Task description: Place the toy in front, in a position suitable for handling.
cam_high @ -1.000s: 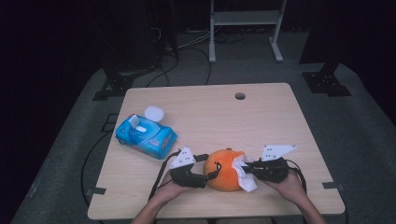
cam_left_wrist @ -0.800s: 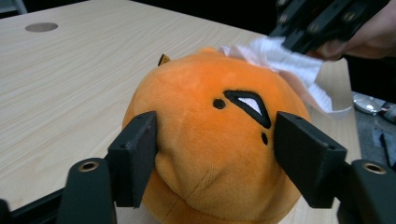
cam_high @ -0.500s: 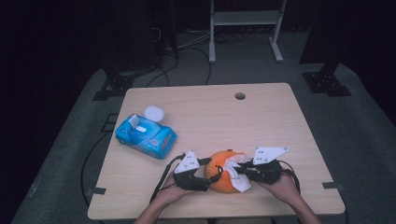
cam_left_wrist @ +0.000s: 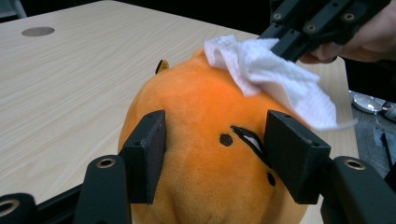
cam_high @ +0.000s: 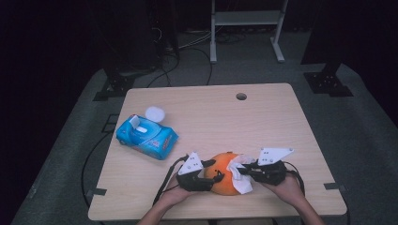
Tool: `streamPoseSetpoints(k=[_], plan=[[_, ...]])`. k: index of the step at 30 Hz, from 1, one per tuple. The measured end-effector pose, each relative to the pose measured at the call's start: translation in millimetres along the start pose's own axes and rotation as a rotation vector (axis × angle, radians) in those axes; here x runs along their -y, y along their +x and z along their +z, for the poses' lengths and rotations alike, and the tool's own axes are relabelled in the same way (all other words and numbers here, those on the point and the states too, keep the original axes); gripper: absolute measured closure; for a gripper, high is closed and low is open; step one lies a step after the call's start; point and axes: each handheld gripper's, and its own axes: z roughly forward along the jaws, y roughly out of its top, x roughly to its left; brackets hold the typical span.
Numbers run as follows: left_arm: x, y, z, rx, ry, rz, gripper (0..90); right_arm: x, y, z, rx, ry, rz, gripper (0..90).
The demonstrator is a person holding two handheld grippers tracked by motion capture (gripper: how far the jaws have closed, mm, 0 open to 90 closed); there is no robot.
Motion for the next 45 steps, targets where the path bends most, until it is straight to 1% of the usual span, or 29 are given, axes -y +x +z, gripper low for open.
streamPoseSetpoints(k=[2, 3, 5, 7, 10, 11, 13, 15, 16, 17, 18, 19, 21, 22, 24, 25, 26, 27, 29, 30, 31, 32, 34, 36, 38, 40, 42, 44, 45], plan=[[0.8, 0.6, -0.7, 0.009, -0.003, -0.001, 39.3, 2.6, -2.5, -4.4, 0.022, 0.007, 0.009, 83.9], [0.6, 0.3, -1.0, 0.016, -0.002, 0.007, 39.3, 4.3, -4.4, -6.1, 0.025, 0.010, 0.023, 83.9], [0.5, -0.4, -0.8, 0.019, -0.003, 0.014, 39.3, 4.8, -5.0, -6.9, 0.028, 0.015, 0.029, 83.9], [0.6, -2.2, -0.5, 0.016, 0.005, 0.035, 39.4, -0.5, -1.2, -7.2, 0.031, -0.001, 0.024, 83.9], [1.2, -2.3, -1.5, 0.017, 0.008, 0.038, 39.5, -12.2, 8.4, -4.1, 0.025, -0.051, 0.000, 83.4], [1.2, -2.7, -1.9, 0.017, 0.010, 0.041, 39.5, -13.8, 9.7, -2.0, 0.022, -0.049, -0.009, 83.3], [1.5, -3.4, -2.5, 0.014, 0.011, 0.046, 39.5, -13.8, 10.0, 3.0, 0.023, -0.022, -0.025, 83.5], [1.6, -4.0, -2.5, 0.014, 0.011, 0.048, 39.5, -11.7, 6.8, 3.3, 0.016, -0.018, -0.012, 83.7], [1.3, -4.8, -2.3, 0.009, 0.014, 0.059, 39.6, -8.3, 0.3, -0.4, 0.034, -0.010, 0.010, 83.8], [1.3, -5.2, -2.2, 0.010, 0.013, 0.057, 39.7, -6.7, -2.8, -3.1, 0.050, -0.013, 0.029, 83.8], [1.5, -5.2, -2.4, 0.011, 0.013, 0.059, 39.7, -5.7, -5.2, -4.9, 0.059, -0.021, 0.042, 83.8], [1.5, -5.2, -2.5, 0.013, 0.012, 0.060, 39.7, -4.8, -7.4, -7.2, 0.062, -0.035, 0.070, 83.7], [0.1, -4.6, -3.3, 0.014, 0.017, 0.064, 39.6, -4.5, -7.9, -7.7, 0.057, -0.042, 0.076, 83.6], [-4.4, -4.2, -5.8, -0.001, 0.002, 0.088, 33.5, -3.1, -4.9, -2.9, 0.030, -0.033, 0.079, 83.6], [-6.4, -3.7, -6.5, -0.012, -0.007, 0.088, 25.6, -2.4, -3.5, -0.8, 0.025, -0.030, 0.076, 83.6], [-8.4, -2.0, -6.3, -0.028, -0.011, 0.071, 25.6, -2.0, -2.0, 1.1, 0.022, -0.026, 0.073, 83.6], [-5.7, -2.3, -3.2, -0.002, 0.006, 0.053, 26.7, -1.7, -0.6, 2.1, 0.010, -0.021, 0.070, 83.6], [-5.7, -2.3, -3.2, -0.002, 0.006, 0.053, 30.3, -2.2, -1.7, 1.0, 0.003, -0.018, 0.075, 83.6], [-3.0, -4.8, -1.2, -0.002, 0.016, 0.058, 34.6, -3.4, -2.0, -0.5, 0.009, -0.021, 0.076, 83.7], [-4.4, -8.2, -1.1, 0.007, 0.017, 0.073, 35.9, -8.9, 2.1, -3.9, 0.023, -0.050, 0.061, 83.8], [-5.2, -11.9, -0.7, 0.015, 0.016, 0.104, 36.7, -11.9, 5.3, -4.4, 0.018, -0.067, 0.053, 83.8], [-5.2, -14.1, -0.4, 0.018, 0.020, 0.122, 37.7, -17.3, 12.1, -3.2, 0.009, -0.086, 0.029, 83.8], [-4.9, -19.2, -0.2, 0.015, 0.031, 0.153, 39.1, -23.0, 21.3, 2.1, -0.001, -0.081, -0.019, 83.7], [-4.5, -20.2, -1.6, 0.010, 0.039, 0.166, 40.0, -25.0, 26.7, 8.0, 0.013, -0.045, -0.057, 83.8], [-4.3, -19.6, -2.1, 0.010, 0.039, 0.160, 40.5, -20.9, 18.0, 6.6, 0.005, -0.042, -0.015, 83.9], [-4.0, -19.3, -1.4, 0.008, 0.037, 0.156, 40.6, -14.6, 6.9, 0.7, 0.043, -0.032, 0.011, 84.0], [-4.2, -20.4, -0.6, 0.009, 0.035, 0.158, 40.8, -8.9, -3.9, -5.6, 0.069, -0.033, 0.057, 84.0], [-4.3, -21.4, 0.1, 0.011, 0.038, 0.167, 41.1, -7.8, -7.2, -10.0, 0.087, -0.047, 0.084, 83.9], [-4.1, -22.2, 0.5, 0.016, 0.034, 0.168, 41.4, -9.1, -6.9, -10.3, 0.084, -0.056, 0.084, 83.9]])
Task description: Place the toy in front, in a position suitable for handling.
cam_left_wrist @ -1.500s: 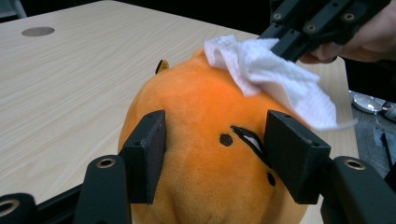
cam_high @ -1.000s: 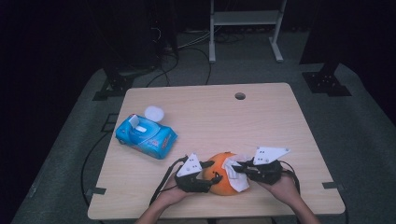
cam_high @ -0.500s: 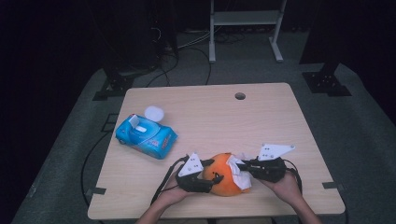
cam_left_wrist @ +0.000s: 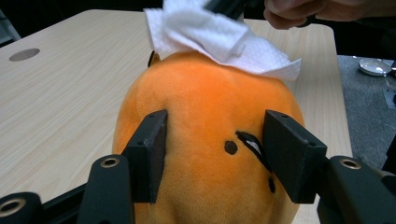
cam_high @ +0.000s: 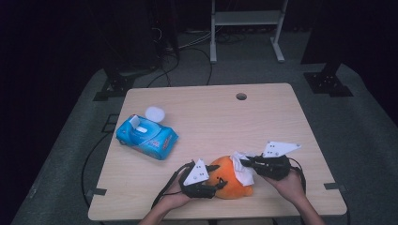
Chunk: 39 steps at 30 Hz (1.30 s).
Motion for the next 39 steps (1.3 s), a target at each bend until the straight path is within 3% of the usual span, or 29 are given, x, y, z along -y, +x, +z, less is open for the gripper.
streamPoseSetpoints(k=[4, 6, 8, 11, 13, 16, 18, 19, 20, 22, 23, 28, 29, 33, 35, 37, 38, 39], plan=[[-0.9, -1.9, 0.2, 0.006, 0.001, 0.013, 41.8, -10.6, 12.4, 8.2, -0.021, -0.023, -0.030, 83.9], [0.8, -0.9, -1.2, 0.012, 0.004, 0.011, 42.3, -13.7, 17.9, 17.7, -0.010, 0.006, -0.068, 83.9], [1.8, 0.0, -1.1, 0.013, -0.002, -0.003, 42.7, -9.6, 9.7, 15.5, -0.016, 0.013, -0.047, 84.1], [1.0, -0.4, -0.9, 0.014, 0.003, 0.010, 42.7, -1.3, -6.6, 6.9, 0.025, 0.021, 0.015, 84.1], [0.2, -2.0, -0.5, 0.022, 0.005, 0.025, 42.7, -0.8, -8.6, 2.9, 0.026, 0.003, 0.037, 84.0], [0.8, -2.1, -0.6, 0.028, 0.004, 0.030, 42.8, -4.8, -1.9, 4.7, 0.004, -0.022, 0.020, 84.0], [3.1, 3.4, -1.0, 0.028, 0.012, -0.018, 43.0, -7.5, 8.5, 13.8, -0.002, -0.001, -0.053, 83.7], [3.1, 3.4, -1.0, 0.028, 0.012, -0.018, 43.4, -7.5, 8.5, 13.8, -0.002, -0.001, -0.053, 83.7], [6.2, 7.7, -1.3, 0.033, 0.000, -0.055, 43.6, -4.7, 2.8, 14.0, -0.004, 0.005, -0.032, 83.8], [7.9, 10.9, -1.6, 0.032, -0.008, -0.078, 43.7, -2.9, -0.4, 13.0, -0.001, 0.006, -0.022, 83.8], [9.2, 13.7, -1.5, 0.031, -0.012, -0.094, 43.8, 2.8, -9.1, 8.7, 0.018, 0.013, 0.010, 83.8], [11.5, 18.6, -2.2, 0.021, -0.013, -0.118, 43.8, 4.9, -13.4, 1.2, 0.030, -0.008, 0.044, 83.9], [13.2, 21.8, -3.2, 0.012, -0.011, -0.132, 43.8, 1.8, -6.7, 0.8, 0.004, -0.030, 0.027, 83.8], [16.9, 27.9, -4.3, 0.007, -0.018, -0.163, 43.8, 2.3, -0.9, 5.2, 0.001, -0.003, -0.002, 83.8], [17.6, 30.1, -4.5, -0.001, -0.018, -0.170, 43.8, 6.6, -5.5, 6.0, -0.002, 0.014, 0.021, 83.8], [18.6, 33.3, -4.7, -0.006, -0.018, -0.186, 43.7, 16.5, -13.5, 5.5, 0.036, 0.064, 0.039, 83.8], [18.6, 33.3, -4.7, -0.006, -0.018, -0.186, 43.7, 16.5, -13.5, 5.5, 0.036, 0.064, 0.039, 83.8], [18.7, 33.9, -4.2, -0.007, -0.016, -0.191, 43.7, 22.0, -16.7, 2.5, 0.018, 0.050, 0.073, 83.8]])
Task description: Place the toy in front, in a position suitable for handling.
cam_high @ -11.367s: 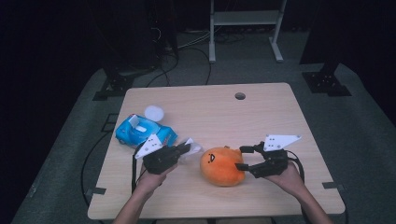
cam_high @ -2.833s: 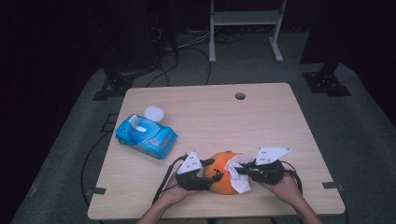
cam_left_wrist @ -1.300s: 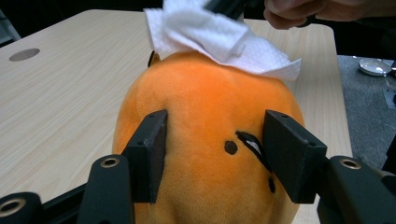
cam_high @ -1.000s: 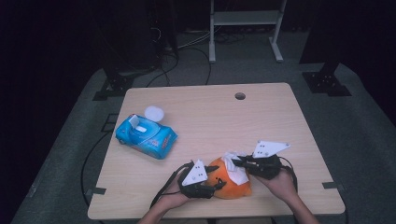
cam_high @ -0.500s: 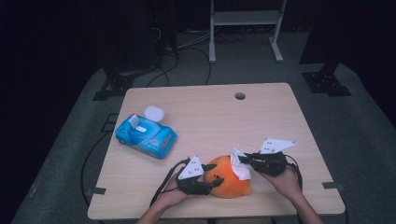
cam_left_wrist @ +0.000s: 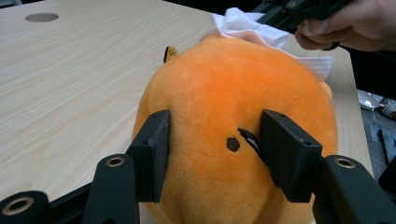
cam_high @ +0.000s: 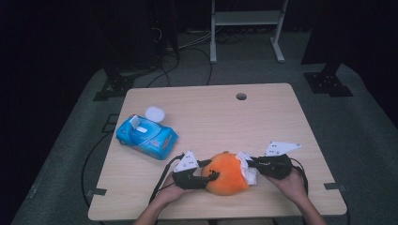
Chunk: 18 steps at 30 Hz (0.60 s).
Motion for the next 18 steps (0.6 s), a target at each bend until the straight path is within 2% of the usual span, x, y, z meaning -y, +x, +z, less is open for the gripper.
streamPoseSetpoints(k=[3, 5, 6, 7, 8, 9, 11, 12, 13, 14, 15, 16, 18], plan=[[-0.7, 1.5, 0.7, -0.015, -0.002, -0.003, 43.7, -4.7, 6.7, -6.8, -0.043, -0.058, -0.016, 83.7], [-0.4, 4.2, 0.7, -0.020, -0.006, -0.015, 43.7, -10.2, 17.0, -8.7, -0.077, -0.075, -0.059, 83.7], [-0.1, 6.0, 0.4, -0.019, -0.008, -0.024, 43.6, -10.8, 19.4, -8.1, -0.082, -0.066, -0.081, 83.7], [-0.1, 6.0, 0.4, -0.019, -0.008, -0.024, 43.5, -10.8, 19.4, -8.1, -0.082, -0.066, -0.081, 83.7], [1.0, 7.8, -0.4, -0.008, -0.009, -0.034, 43.4, -7.4, 20.7, -3.3, -0.071, -0.021, -0.104, 83.8], [1.0, 7.8, -0.4, -0.008, -0.009, -0.034, 43.4, -5.6, 18.3, -2.2, -0.064, -0.004, -0.103, 83.8], [0.8, 7.2, -0.5, -0.015, -0.007, -0.035, 43.3, -1.4, 11.9, -2.2, -0.004, 0.047, -0.107, 83.8], [0.5, 7.1, -0.6, -0.018, -0.006, -0.034, 43.3, -1.4, 11.9, -2.2, -0.004, 0.047, -0.107, 83.8], [0.6, 7.8, -0.5, -0.018, -0.008, -0.038, 43.2, 0.9, 8.0, -6.1, -0.014, 0.024, -0.068, 83.8], [0.7, 8.5, 0.1, -0.018, -0.012, -0.047, 43.2, 0.9, 8.0, -6.1, -0.014, 0.024, -0.068, 83.8], [0.4, 9.5, 0.9, -0.017, -0.014, -0.057, 43.2, -0.9, 10.0, -8.5, -0.026, 0.000, -0.065, 83.7], [-0.3, 9.8, 2.5, -0.021, -0.018, -0.068, 43.0, -8.2, 18.6, -11.5, -0.068, -0.054, -0.085, 83.7], [-1.0, 9.7, 4.0, -0.026, -0.021, -0.071, 42.9, -11.1, 22.8, -11.4, -0.079, -0.067, -0.099, 83.6]])
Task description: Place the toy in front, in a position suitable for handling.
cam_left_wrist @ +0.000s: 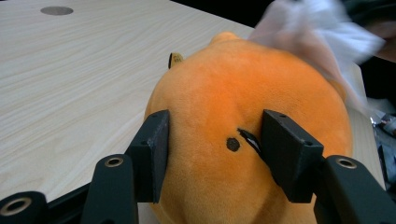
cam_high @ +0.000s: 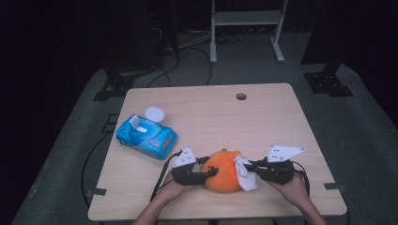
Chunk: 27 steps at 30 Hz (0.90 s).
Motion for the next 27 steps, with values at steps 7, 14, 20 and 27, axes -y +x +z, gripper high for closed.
streamPoseSetpoints(k=[7, 14, 20, 27], plan=[[-13.6, -2.8, -9.1, 0.039, -0.046, 0.026, 27.7, 2.5, 2.4, 18.9, 0.005, 0.075, -0.025, 83.7], [-9.0, -10.0, -6.9, 0.050, 0.019, 0.133, 29.3, 14.3, -20.6, 8.4, 0.055, 0.064, 0.074, 83.7], [-13.3, -13.4, -2.0, 0.008, -0.005, 0.121, 42.2, 4.3, -11.7, 3.0, 0.105, 0.032, 0.026, 83.7], [-12.9, -14.5, -0.2, -0.001, -0.008, 0.116, 44.5, -11.1, 12.3, 16.7, 0.050, 0.021, -0.088, 83.7]])
